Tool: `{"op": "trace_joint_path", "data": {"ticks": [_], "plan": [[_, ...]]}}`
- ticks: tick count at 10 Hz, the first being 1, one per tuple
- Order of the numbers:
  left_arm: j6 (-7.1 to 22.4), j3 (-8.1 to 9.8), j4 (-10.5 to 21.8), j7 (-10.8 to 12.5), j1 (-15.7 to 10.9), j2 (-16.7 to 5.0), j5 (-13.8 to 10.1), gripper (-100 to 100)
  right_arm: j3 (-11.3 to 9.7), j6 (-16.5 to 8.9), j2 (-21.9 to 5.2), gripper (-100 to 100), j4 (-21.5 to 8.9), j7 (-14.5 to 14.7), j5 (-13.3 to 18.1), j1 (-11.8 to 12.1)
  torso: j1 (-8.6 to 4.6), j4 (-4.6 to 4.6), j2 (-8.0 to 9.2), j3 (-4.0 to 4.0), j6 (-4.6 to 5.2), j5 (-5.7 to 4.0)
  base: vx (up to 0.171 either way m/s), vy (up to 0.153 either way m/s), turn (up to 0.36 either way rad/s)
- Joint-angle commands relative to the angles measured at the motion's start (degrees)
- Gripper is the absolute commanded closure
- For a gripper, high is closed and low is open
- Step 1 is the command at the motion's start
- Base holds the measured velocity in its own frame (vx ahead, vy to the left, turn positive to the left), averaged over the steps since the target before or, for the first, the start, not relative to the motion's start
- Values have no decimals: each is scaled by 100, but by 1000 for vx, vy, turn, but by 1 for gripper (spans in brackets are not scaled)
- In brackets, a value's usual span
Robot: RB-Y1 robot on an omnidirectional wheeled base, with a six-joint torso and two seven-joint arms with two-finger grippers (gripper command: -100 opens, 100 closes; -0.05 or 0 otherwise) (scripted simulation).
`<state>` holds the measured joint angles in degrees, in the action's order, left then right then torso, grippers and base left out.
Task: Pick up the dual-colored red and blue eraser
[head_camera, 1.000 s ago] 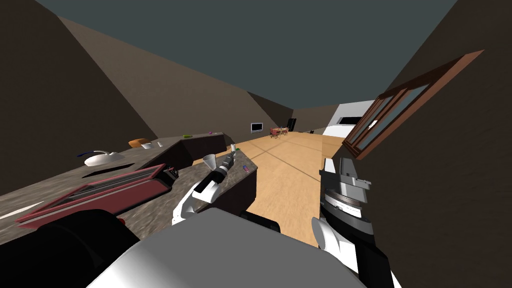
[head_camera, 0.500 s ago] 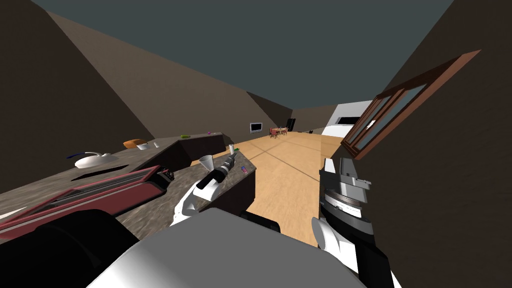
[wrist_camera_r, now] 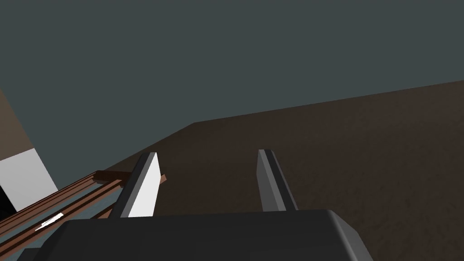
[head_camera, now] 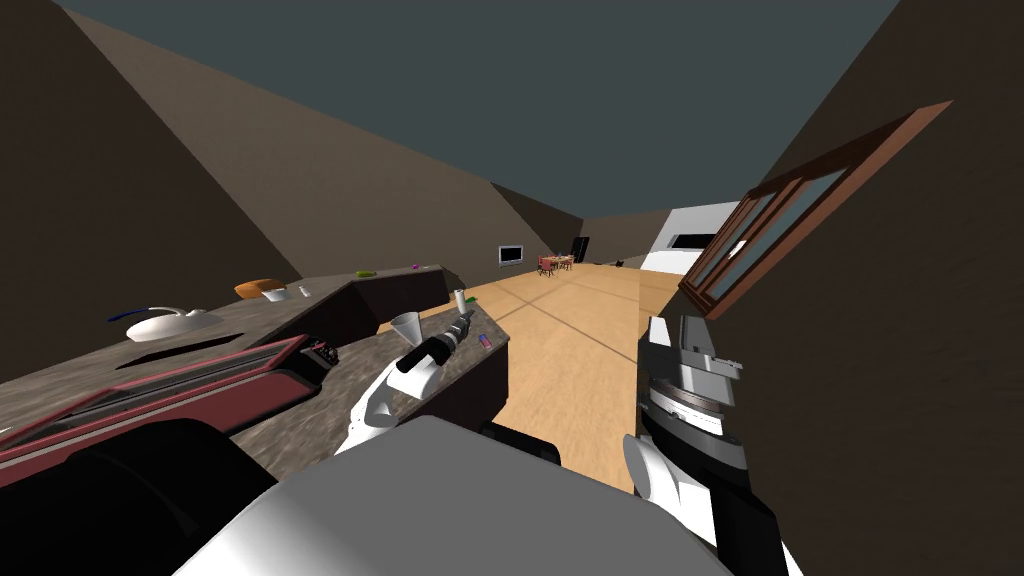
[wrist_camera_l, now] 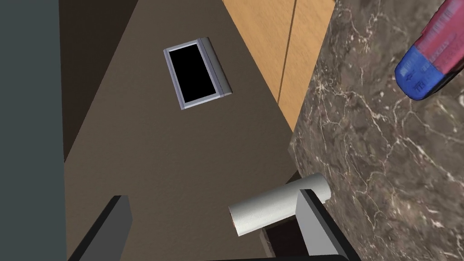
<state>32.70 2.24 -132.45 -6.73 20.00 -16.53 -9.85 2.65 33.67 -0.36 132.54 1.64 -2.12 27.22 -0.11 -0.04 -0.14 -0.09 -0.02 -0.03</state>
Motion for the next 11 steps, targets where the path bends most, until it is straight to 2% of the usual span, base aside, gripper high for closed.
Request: {"op": "trace_joint_path", "data": {"ticks": [1,4,6,9,11], "plan": [[207,-7,18,-17,-20,0,-1,-100,0,0,0,0,0,0,0,0,0,0,0,0,0,0,11,-9,10],[737,1,101,-181,-168,-151,-159,-100,0,0,0,0,0,0,0,0,4,1,6,3,0,1,32,-21,-32],[991,1,101,-181,-168,-151,-159,-100,0,0,0,0,0,0,0,0,2,0,3,2,-1,0,22,-16,-2],[1520,8,204,-347,-318,-297,-316,-100,0,0,0,0,0,0,0,0,2,1,3,2,0,1,35,-23,-25],[1777,8,204,-347,-318,-297,-316,-100,0,0,0,0,0,0,0,0,3,1,5,2,0,1,21,-15,-6]]}}
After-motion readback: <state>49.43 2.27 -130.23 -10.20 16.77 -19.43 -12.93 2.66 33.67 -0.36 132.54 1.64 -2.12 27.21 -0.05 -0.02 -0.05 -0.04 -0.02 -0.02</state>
